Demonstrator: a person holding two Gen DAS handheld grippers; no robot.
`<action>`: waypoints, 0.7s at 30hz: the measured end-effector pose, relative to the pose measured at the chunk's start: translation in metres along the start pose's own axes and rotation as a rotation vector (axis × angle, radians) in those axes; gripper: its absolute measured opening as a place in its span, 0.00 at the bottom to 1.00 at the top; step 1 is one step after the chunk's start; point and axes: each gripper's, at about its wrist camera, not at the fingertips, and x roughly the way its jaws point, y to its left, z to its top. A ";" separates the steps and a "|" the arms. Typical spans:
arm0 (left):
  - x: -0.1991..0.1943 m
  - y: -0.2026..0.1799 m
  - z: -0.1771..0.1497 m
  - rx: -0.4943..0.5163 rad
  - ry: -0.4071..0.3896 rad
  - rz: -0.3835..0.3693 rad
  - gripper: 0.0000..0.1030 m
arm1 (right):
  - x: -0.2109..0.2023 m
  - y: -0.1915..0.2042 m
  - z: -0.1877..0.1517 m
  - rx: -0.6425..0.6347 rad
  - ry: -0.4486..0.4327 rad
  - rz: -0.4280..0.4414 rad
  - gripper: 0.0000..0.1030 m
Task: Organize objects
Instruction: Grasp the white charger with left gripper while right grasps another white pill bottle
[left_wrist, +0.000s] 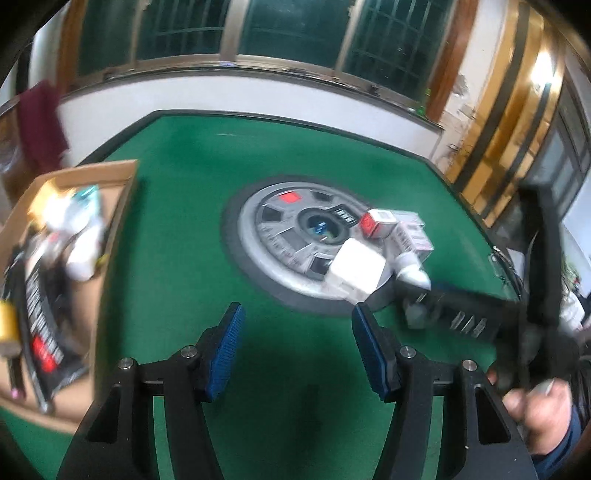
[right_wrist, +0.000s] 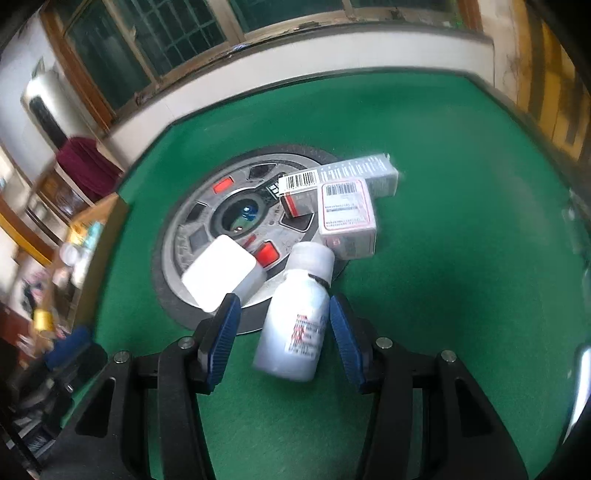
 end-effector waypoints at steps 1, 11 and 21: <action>0.006 -0.005 0.006 0.015 0.017 -0.019 0.52 | 0.006 -0.001 -0.002 -0.019 0.020 -0.015 0.45; 0.044 -0.038 0.029 0.245 0.156 -0.128 0.52 | -0.024 -0.032 -0.026 -0.077 0.028 0.070 0.31; 0.080 -0.065 0.038 0.359 0.240 -0.053 0.52 | -0.023 -0.038 -0.022 -0.022 0.045 0.130 0.31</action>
